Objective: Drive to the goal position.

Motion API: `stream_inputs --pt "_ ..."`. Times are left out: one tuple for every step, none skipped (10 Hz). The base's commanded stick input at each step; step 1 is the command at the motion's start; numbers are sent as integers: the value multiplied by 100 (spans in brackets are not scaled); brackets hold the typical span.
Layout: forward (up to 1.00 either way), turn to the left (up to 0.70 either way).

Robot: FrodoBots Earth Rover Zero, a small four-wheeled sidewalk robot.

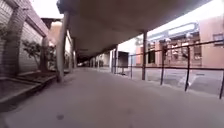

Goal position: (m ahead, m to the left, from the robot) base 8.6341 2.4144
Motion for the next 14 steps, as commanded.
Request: stream_inputs --pt "70 0" --pt "70 0" --pt "70 0" --pt "70 0" --pt "70 0" --pt "70 0" --pt "70 6" --pt "70 35" --pt "70 35" --pt "70 35" --pt "70 35" --pt "70 35" --pt "70 35" --pt "70 33"
